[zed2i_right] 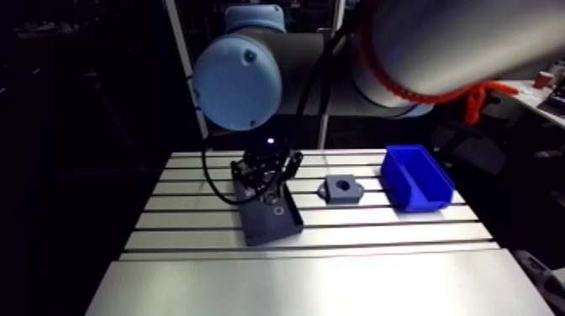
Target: Pick up the bearing and press it into the housing until flush.
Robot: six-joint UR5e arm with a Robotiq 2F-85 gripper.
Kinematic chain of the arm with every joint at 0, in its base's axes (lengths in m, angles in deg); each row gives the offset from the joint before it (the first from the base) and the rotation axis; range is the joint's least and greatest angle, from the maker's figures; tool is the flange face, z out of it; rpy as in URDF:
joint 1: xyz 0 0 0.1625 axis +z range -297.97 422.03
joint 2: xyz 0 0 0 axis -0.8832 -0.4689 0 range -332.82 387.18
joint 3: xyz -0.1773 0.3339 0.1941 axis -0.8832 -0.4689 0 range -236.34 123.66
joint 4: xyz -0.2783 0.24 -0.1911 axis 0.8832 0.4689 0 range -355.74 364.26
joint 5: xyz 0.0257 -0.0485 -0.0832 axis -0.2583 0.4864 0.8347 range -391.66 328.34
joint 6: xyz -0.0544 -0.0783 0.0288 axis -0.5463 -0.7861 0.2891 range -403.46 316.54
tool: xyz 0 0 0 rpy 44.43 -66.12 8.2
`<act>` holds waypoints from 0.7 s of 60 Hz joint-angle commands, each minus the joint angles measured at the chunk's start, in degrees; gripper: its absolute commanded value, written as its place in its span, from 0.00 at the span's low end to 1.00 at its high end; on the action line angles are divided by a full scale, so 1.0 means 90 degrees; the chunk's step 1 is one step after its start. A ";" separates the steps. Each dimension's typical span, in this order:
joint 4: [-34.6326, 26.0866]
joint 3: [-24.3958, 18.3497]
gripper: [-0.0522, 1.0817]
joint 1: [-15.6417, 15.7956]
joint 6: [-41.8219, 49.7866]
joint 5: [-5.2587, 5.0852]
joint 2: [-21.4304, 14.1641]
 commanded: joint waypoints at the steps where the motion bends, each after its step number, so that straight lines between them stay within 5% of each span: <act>1: -0.0309 -0.0281 0.81 -0.0171 0.0084 0.0010 -0.0024; 21: -0.0453 -0.0644 0.86 -0.1056 0.0276 -0.0029 0.0033; 42: -0.0423 -0.0919 0.89 -0.1491 0.0387 -0.0022 0.0343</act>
